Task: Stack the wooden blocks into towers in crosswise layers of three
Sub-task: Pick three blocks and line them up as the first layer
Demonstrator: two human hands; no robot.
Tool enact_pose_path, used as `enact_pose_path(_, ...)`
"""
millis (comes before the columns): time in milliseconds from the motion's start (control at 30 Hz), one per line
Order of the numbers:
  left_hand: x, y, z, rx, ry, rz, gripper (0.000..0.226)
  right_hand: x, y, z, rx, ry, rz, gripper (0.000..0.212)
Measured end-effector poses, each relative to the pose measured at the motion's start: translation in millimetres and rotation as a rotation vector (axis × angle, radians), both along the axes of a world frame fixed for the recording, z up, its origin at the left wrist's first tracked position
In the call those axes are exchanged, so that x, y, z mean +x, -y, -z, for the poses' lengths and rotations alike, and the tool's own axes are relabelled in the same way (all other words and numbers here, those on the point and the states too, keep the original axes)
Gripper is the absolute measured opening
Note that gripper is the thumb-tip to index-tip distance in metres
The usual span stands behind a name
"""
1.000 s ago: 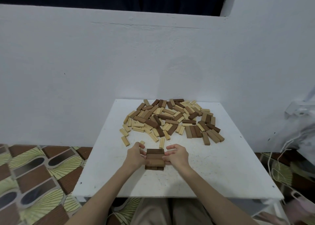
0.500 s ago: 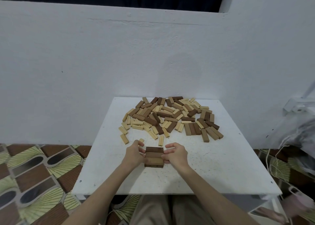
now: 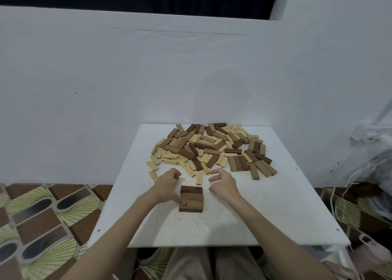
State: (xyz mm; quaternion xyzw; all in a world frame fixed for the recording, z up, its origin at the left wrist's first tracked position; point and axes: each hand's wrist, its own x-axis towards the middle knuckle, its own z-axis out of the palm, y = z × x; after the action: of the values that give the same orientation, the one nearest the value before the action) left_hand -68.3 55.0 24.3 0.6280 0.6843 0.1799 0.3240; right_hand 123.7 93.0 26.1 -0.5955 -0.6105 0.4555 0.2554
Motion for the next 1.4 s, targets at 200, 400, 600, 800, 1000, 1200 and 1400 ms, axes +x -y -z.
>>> enact_pose_path(200, 8, -7, -1, -0.026, -0.385, 0.256, 0.104, -3, -6, -11, 0.088, 0.528, -0.603, 0.113)
enact_pose_path(400, 12, -9, 14, -0.003, -0.403, 0.276, 0.109, -10, 1, -1, 0.180, 0.624, -0.666, 0.116)
enact_pose_path(600, 14, -9, 22, 0.032, -0.433, 0.289, 0.103, -13, 4, 0, 0.205, 0.629, -0.682, 0.109)
enact_pose_path(800, 16, -10, 25, 0.043, -0.417, 0.276, 0.102, -15, 5, -1, 0.228, 0.634, -0.687, 0.107)
enact_pose_path(1000, 16, -8, 28, 0.037, -0.328, 0.212, 0.104, -13, 7, 2, 0.211, 0.591, -0.655, 0.111)
enact_pose_path(1200, 17, -6, 28, 0.026, -0.287, 0.200, 0.101, -14, 3, 6, 0.171, 0.575, -0.640, 0.113)
enact_pose_path(1400, 15, -8, 26, -0.018, -0.295, 0.208, 0.104, -14, 1, 10, 0.131, 0.562, -0.641, 0.118)
